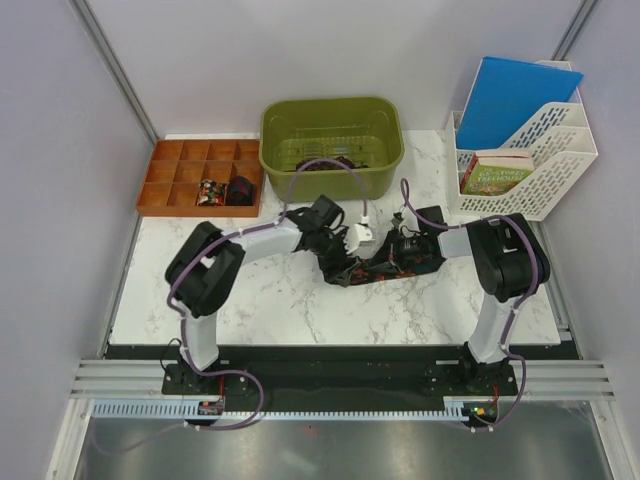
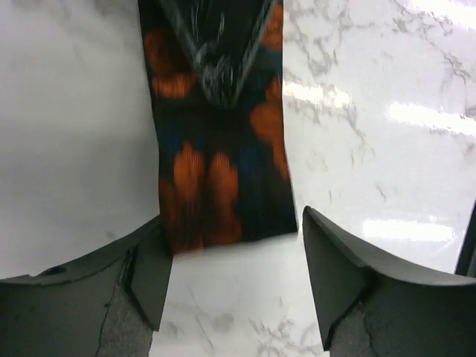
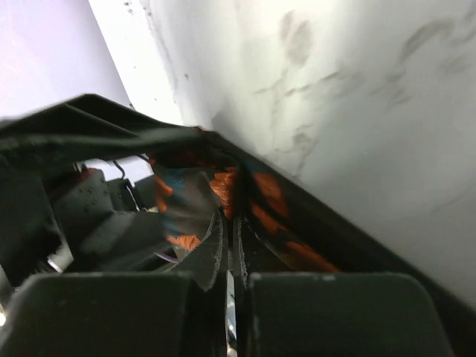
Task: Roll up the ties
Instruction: Roll the tie at the center of the board.
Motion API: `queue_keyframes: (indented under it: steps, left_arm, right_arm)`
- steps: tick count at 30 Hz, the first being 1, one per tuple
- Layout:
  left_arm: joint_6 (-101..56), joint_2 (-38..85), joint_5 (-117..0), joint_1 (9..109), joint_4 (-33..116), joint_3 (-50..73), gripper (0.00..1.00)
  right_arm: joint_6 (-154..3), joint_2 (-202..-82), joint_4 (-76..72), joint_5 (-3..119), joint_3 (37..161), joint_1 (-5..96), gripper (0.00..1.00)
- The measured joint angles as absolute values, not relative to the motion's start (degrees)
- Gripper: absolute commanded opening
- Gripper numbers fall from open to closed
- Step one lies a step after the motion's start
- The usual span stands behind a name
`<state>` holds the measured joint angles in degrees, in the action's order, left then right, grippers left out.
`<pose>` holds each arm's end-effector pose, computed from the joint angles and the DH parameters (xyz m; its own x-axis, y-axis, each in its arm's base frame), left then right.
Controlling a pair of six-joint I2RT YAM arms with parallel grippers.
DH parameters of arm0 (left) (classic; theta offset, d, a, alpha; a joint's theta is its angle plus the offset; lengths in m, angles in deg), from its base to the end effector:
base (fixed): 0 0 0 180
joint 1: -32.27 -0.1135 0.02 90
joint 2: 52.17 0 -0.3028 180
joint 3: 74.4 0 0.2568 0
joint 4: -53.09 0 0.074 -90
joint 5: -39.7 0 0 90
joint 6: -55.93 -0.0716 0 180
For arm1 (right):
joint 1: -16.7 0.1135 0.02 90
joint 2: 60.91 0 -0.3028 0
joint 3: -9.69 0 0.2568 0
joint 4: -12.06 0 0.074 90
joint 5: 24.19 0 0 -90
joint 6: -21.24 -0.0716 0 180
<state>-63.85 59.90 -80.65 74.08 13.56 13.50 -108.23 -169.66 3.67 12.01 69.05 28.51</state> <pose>0.2951 -0.3124 0.1672 -0.2113 0.7641 -0.6095 0.9760 0.1319 -0.1731 0.3273 0.1275 0.1069 -0.9838 0.1778 0.0224 0.1080 0.4884 0.8659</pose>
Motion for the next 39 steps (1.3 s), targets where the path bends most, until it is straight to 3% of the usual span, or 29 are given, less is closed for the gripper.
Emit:
queue_keyframes:
  steps: [6,12,18,20,23,24,25,27,29,34,38,39]
  left_arm:
    - [-56.6,46.0,-84.4,68.4,30.1,-6.5,0.8]
    - [-52.9,45.8,-85.4,69.5,39.9,-8.3,0.88]
    - [-51.7,48.9,-85.2,70.6,44.5,-7.7,0.89]
    - [-51.5,50.5,-84.8,71.4,45.3,-7.3,0.84]
    - [-51.2,52.3,-83.5,73.0,45.6,-6.6,0.63]
    - [-51.0,53.2,-82.8,73.5,45.4,-6.1,0.48]
    - [-51.0,53.8,-82.0,73.8,45.3,-5.5,0.41]
    - [-50.6,54.5,-81.8,73.9,43.8,-3.9,0.22]
    - [-51.0,54.9,-81.5,74.2,40.3,-1.8,0.11]
    - [-54.8,56.1,-78.8,74.9,29.9,4.8,0.05]
    - [-59.4,56.1,-74.7,75.9,22.5,8.1,0.05]
    - [-60.5,56.1,-73.8,76.3,20.5,8.7,0.06]
  right_arm:
    - [-103.6,-173.4,2.4,8.6,70.9,27.4,0.0]
    - [-101.4,-174.3,2.5,6.9,71.2,27.2,0.0]
    - [-101.1,-174.3,3.3,6.7,70.9,27.2,0.0]
    - [-101.1,-174.3,3.5,6.7,70.8,27.2,0.0]
    - [-101.2,-174.3,4.0,6.6,70.6,27.2,0.0]
    - [-101.3,-174.3,4.2,6.6,70.5,27.2,0.0]
    - [-101.5,-174.3,4.3,6.6,70.4,27.2,0.0]
    - [-101.8,-174.3,4.6,6.7,70.2,27.0,0.05]
    - [-102.0,-174.3,4.6,6.8,70.2,27.0,0.19]
    - [-101.3,-173.9,-0.1,7.5,72.7,27.0,0.42]
    - [-98.7,-171.9,-6.5,10.8,76.0,27.2,0.48]
    - [-98.2,-171.5,-7.6,11.4,76.5,27.2,0.55]
